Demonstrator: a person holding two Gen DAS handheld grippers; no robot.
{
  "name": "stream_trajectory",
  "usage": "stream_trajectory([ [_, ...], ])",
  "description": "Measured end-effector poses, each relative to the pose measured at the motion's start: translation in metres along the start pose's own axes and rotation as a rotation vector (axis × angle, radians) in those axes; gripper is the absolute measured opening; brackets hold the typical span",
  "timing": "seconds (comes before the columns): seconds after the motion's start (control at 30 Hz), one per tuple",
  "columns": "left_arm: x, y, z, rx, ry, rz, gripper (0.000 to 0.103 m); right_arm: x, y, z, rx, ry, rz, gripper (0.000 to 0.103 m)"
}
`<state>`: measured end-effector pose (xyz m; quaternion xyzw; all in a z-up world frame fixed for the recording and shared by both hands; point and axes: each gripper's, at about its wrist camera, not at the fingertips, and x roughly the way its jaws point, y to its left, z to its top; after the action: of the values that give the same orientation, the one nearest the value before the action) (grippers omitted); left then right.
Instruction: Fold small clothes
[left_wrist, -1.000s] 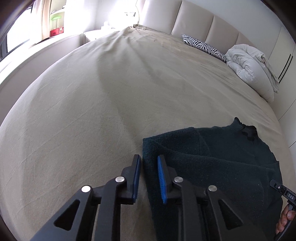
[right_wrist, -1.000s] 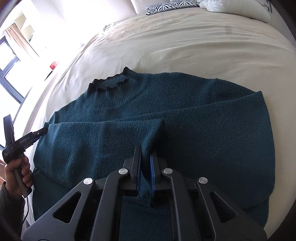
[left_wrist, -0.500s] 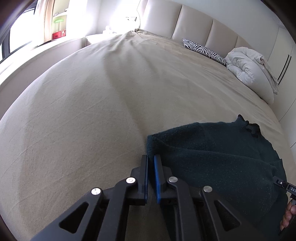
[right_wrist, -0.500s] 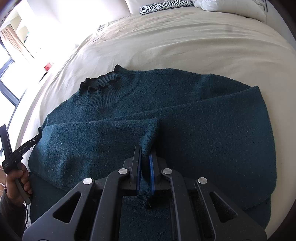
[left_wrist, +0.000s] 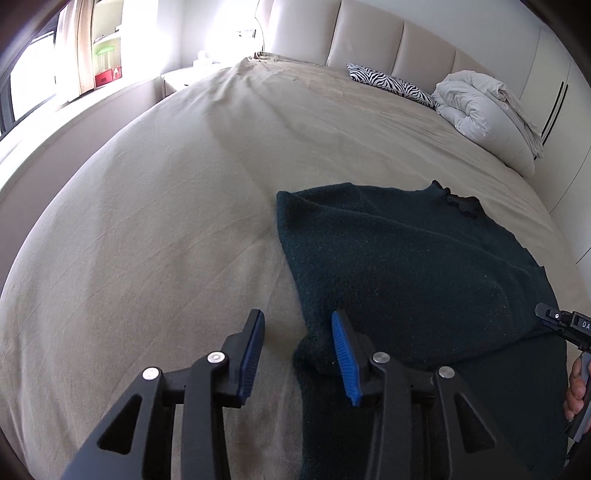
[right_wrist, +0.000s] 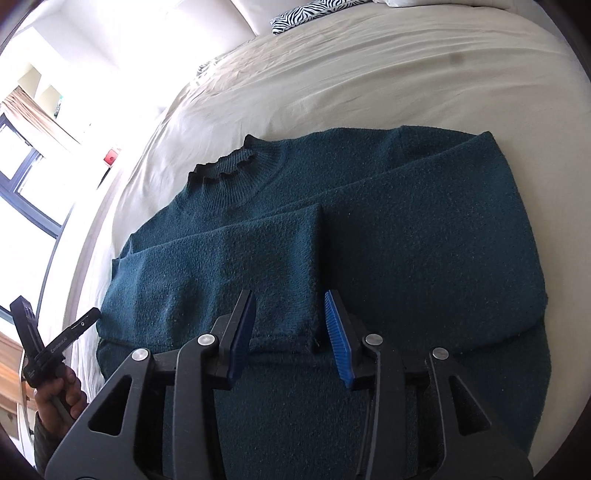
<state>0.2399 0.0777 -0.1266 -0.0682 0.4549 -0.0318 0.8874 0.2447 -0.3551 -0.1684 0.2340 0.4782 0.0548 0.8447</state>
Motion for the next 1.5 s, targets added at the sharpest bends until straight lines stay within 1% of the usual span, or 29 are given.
stream_trajectory([
  [0.03, 0.004, 0.001, -0.002, -0.001, 0.006, 0.002, 0.043, 0.004, 0.002, -0.003, -0.014, 0.014, -0.01, 0.037],
  [0.07, 0.005, 0.001, -0.002, 0.001, 0.006, 0.004, 0.041, 0.008, 0.005, -0.007, -0.027, 0.025, -0.027, 0.037],
  [0.13, 0.007, -0.001, -0.001, 0.024, 0.001, 0.007, 0.024, 0.014, 0.009, -0.011, -0.053, 0.028, -0.054, 0.036],
  [0.17, 0.007, -0.002, -0.002, 0.034, 0.008, -0.004, 0.014, 0.016, 0.01, -0.012, -0.067, 0.032, -0.069, 0.031],
  [0.2, 0.007, -0.004, -0.003, 0.046, 0.003, 0.007, 0.013, 0.017, 0.01, -0.013, -0.079, 0.031, -0.091, 0.026],
  [0.23, 0.007, -0.005, -0.004, 0.059, -0.003, 0.017, 0.013, 0.017, 0.01, -0.013, -0.085, 0.033, -0.114, 0.016],
  [0.27, 0.006, -0.006, -0.005, 0.064, -0.005, 0.021, 0.012, 0.017, 0.007, -0.013, -0.084, 0.037, -0.117, 0.012],
  [0.3, 0.007, -0.005, -0.005, 0.064, -0.007, 0.02, 0.012, 0.016, 0.005, -0.014, -0.079, 0.038, -0.118, 0.01],
  [0.47, 0.008, -0.003, -0.01, 0.077, -0.015, 0.021, 0.012, 0.014, 0.004, -0.018, -0.08, 0.029, -0.15, 0.007],
  [0.67, 0.014, -0.001, -0.014, 0.058, -0.026, 0.014, 0.013, 0.027, -0.01, -0.018, -0.046, 0.016, -0.122, 0.007],
  [0.73, 0.013, -0.004, -0.014, 0.071, -0.035, 0.03, 0.014, 0.03, -0.014, -0.016, -0.036, 0.002, -0.103, 0.005],
  [0.77, 0.01, -0.005, -0.014, 0.078, -0.046, 0.033, 0.016, 0.03, -0.018, -0.016, -0.024, -0.012, -0.08, 0.006],
  [0.8, 0.006, -0.006, -0.014, 0.086, -0.058, 0.035, 0.022, 0.029, -0.022, -0.017, -0.005, -0.02, -0.051, 0.006],
  [0.83, -0.001, -0.005, -0.016, 0.086, -0.068, 0.042, 0.026, 0.026, -0.026, -0.018, 0.021, -0.027, -0.024, 0.008],
  [0.87, -0.009, -0.002, -0.017, 0.075, -0.078, 0.052, 0.033, 0.02, -0.028, -0.02, 0.048, -0.033, -0.007, 0.011],
  [0.9, -0.018, 0.002, -0.02, 0.059, -0.086, 0.054, 0.034, 0.011, -0.029, -0.023, 0.069, -0.042, -0.012, 0.013],
  [0.97, -0.037, 0.008, -0.028, 0.047, -0.086, 0.057, 0.033, -0.011, -0.028, -0.032, 0.073, -0.081, -0.047, 0.023],
  [1.0, -0.048, 0.012, -0.035, 0.044, -0.093, 0.05, 0.033, -0.025, -0.028, -0.039, 0.065, -0.112, -0.059, 0.026],
  [1.03, -0.06, 0.017, -0.043, 0.036, -0.1, 0.044, 0.034, -0.039, -0.028, -0.046, 0.061, -0.14, -0.063, 0.032],
  [1.07, -0.072, 0.021, -0.053, 0.025, -0.101, 0.033, 0.035, -0.052, -0.028, -0.054, 0.064, -0.16, -0.063, 0.042],
  [1.1, -0.083, 0.026, -0.063, 0.016, -0.097, 0.021, 0.039, -0.066, -0.03, -0.062, 0.071, -0.178, -0.056, 0.047],
  [1.13, -0.094, 0.03, -0.074, 0.007, -0.094, 0.012, 0.043, -0.079, -0.03, -0.072, 0.075, -0.202, -0.046, 0.049],
  [1.2, -0.115, 0.036, -0.099, -0.014, -0.089, -0.014, 0.068, -0.102, -0.031, -0.093, 0.065, -0.229, -0.035, 0.049],
  [1.27, -0.132, 0.039, -0.126, -0.028, -0.072, -0.055, 0.075, -0.12, -0.034, -0.116, 0.068, -0.242, -0.027, 0.05],
  [1.4, -0.151, 0.04, -0.175, -0.067, 0.008, -0.147, 0.075, -0.147, -0.04, -0.165, 0.08, -0.242, 0.006, 0.051],
  [1.5, -0.16, 0.036, -0.202, -0.066, 0.051, -0.184, 0.074, -0.158, -0.049, -0.2, 0.101, -0.212, 0.016, 0.051],
])
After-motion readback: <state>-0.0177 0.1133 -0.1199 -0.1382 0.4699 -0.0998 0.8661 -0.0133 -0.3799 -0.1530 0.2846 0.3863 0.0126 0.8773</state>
